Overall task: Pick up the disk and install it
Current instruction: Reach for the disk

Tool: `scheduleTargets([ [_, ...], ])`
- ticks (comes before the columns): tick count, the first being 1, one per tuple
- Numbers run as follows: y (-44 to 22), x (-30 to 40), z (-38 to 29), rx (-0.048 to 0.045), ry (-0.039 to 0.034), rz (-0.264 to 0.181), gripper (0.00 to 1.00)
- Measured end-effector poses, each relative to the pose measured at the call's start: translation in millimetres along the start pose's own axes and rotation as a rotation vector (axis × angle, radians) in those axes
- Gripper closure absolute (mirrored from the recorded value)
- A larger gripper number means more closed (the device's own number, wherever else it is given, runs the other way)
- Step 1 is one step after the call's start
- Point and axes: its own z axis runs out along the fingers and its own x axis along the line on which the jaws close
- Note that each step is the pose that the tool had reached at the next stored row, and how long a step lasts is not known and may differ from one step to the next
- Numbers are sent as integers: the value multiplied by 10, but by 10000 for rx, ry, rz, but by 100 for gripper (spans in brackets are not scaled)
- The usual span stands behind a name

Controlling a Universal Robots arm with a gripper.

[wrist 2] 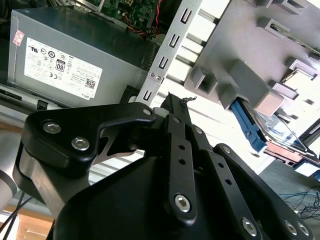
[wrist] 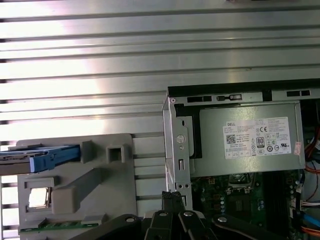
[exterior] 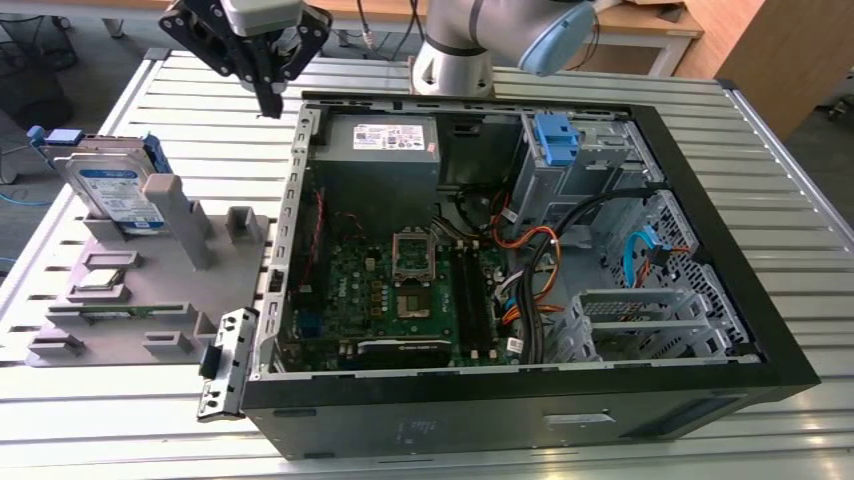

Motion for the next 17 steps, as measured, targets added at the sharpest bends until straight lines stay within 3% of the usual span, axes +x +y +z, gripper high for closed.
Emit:
scheduleTargets([
  [17, -6, 77, -2, -5, 0, 0, 89],
])
